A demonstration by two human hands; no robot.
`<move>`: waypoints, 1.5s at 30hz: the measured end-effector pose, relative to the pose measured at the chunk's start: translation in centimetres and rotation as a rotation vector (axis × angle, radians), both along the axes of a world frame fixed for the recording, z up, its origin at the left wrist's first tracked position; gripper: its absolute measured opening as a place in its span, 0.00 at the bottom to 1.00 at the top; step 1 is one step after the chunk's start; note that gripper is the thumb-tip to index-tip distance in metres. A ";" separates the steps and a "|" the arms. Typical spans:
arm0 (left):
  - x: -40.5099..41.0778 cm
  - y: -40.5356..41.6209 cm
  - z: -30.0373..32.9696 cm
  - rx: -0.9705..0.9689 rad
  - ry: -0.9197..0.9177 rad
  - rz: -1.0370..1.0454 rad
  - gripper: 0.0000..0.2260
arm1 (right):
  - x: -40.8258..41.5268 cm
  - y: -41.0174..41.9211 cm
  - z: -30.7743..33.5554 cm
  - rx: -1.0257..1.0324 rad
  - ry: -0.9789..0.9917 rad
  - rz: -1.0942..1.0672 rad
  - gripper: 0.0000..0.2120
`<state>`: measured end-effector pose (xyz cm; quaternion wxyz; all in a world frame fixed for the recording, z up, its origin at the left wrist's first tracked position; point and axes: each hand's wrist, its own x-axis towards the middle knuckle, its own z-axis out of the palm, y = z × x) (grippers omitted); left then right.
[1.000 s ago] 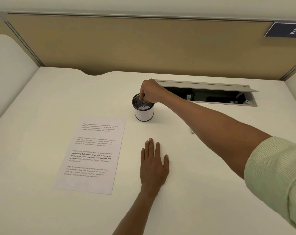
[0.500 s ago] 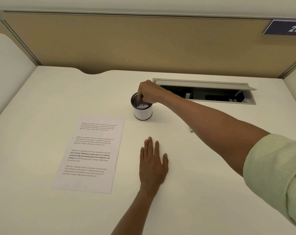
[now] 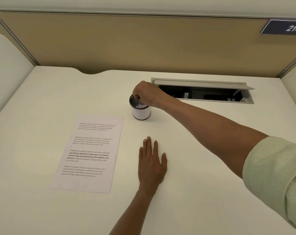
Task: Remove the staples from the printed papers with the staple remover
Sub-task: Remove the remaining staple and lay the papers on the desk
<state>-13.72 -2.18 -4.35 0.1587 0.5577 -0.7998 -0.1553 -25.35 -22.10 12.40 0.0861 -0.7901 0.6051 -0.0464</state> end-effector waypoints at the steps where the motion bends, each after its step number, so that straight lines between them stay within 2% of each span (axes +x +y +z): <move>1: 0.0 0.0 0.0 0.003 0.000 0.000 0.27 | 0.0 0.1 0.1 -0.007 -0.022 0.008 0.10; 7: 0.1 0.0 0.0 0.013 -0.004 0.001 0.27 | 0.1 0.6 -0.4 -0.015 -0.026 -0.015 0.09; 12: 0.1 0.0 0.1 0.016 -0.012 -0.001 0.27 | -0.2 0.9 -2.1 -0.073 -0.133 -0.058 0.10; 17: 0.1 0.0 0.0 0.008 -0.009 -0.002 0.27 | -1.1 3.3 -3.4 -0.278 -0.337 -0.169 0.14; 20: 0.2 0.0 -0.1 0.002 -0.008 -0.002 0.27 | -2.3 5.7 -4.6 -0.421 -0.429 -0.270 0.12; 24: 0.3 -0.1 -0.2 -0.004 0.001 -0.004 0.27 | -4.8 9.2 -6.6 -0.471 -0.466 -0.425 0.11; 33: 0.4 -0.1 -0.2 0.003 -0.008 -0.010 0.28 | -12.7 18.9 -10.6 -0.439 -0.392 -0.788 0.11; 39: 0.3 -0.1 0.0 0.020 -0.017 -0.012 0.30 | -16.6 24.2 -12.7 -0.415 -0.264 -0.864 0.12; 42: 0.3 0.0 0.1 0.026 -0.019 -0.015 0.31 | -17.9 26.5 -13.3 -0.405 -0.210 -0.960 0.15; 45: 0.3 0.0 0.2 0.033 -0.020 -0.014 0.31 | -18.8 29.2 -14.1 -0.375 -0.137 -1.073 0.21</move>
